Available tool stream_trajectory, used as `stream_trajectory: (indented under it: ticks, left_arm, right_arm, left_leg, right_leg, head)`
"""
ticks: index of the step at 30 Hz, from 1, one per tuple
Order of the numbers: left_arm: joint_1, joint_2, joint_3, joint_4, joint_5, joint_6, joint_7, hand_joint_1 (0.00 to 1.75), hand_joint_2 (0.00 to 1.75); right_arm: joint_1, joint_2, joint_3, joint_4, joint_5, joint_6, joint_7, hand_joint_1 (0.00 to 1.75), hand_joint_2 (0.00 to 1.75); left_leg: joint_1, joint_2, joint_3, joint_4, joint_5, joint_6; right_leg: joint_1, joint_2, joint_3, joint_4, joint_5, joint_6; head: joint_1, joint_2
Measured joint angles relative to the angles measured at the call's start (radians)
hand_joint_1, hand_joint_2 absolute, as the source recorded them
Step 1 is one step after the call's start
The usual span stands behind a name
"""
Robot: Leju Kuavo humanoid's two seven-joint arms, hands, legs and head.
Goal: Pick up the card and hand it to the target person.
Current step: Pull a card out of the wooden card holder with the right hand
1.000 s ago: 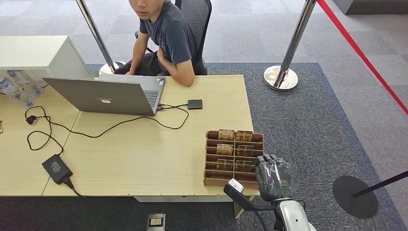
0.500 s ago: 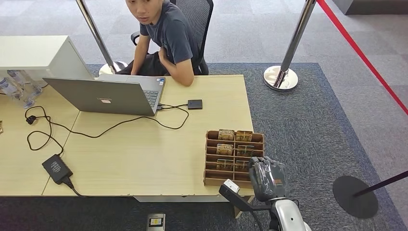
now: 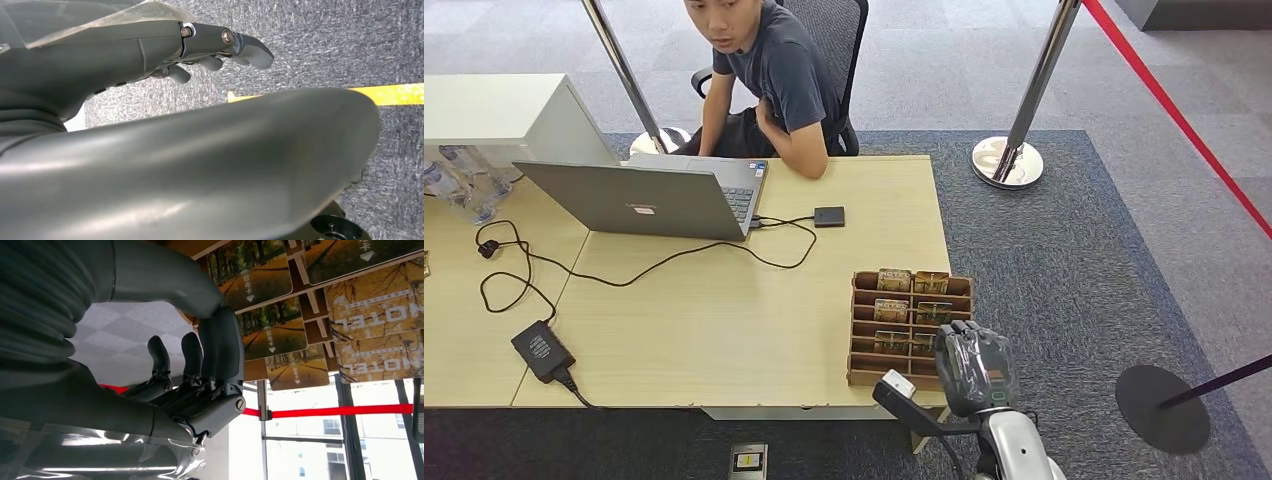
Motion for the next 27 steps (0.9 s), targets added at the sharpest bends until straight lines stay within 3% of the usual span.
stream_trajectory:
  ticks: [12, 16, 22, 27]
  left_arm:
    - [0.0, 0.0, 0.0, 0.0, 0.005, 0.005, -0.001, 0.0, 0.0]
    - [0.0, 0.0, 0.0, 0.0, 0.005, 0.006, -0.001, 0.0, 0.0]
    - [0.0, 0.0, 0.0, 0.0, 0.003, 0.006, -0.001, 0.0, 0.0]
    - [0.0, 0.0, 0.0, 0.0, 0.003, 0.006, -0.001, 0.0, 0.0]
  right_arm:
    - [-0.035, 0.0, 0.015, 0.008, -0.008, -0.013, -0.026, 0.95, 1.75]
    - [-0.047, 0.001, 0.019, 0.01, -0.017, -0.013, -0.029, 0.82, 1.75]
    - [-0.066, 0.001, 0.021, 0.028, -0.027, -0.01, -0.028, 0.88, 1.75]
    - [-0.072, 0.001, 0.021, 0.043, -0.034, -0.009, -0.027, 0.69, 1.75]
  left_leg:
    - [0.0, 0.0, 0.0, 0.0, 0.0, 0.0]
    - [0.0, 0.0, 0.0, 0.0, 0.0, 0.0]
    - [0.0, 0.0, 0.0, 0.0, 0.0, 0.0]
    - [0.0, 0.0, 0.0, 0.0, 0.0, 0.0]
  right_leg:
    - [0.0, 0.0, 0.0, 0.0, 0.0, 0.0]
    - [0.0, 0.0, 0.0, 0.0, 0.0, 0.0]
    - [0.0, 0.0, 0.0, 0.0, 0.0, 0.0]
    - [0.0, 0.0, 0.0, 0.0, 0.0, 0.0]
  head:
    - [0.0, 0.0]
    - [0.0, 0.0]
    - [0.0, 0.0]
    - [0.0, 0.0]
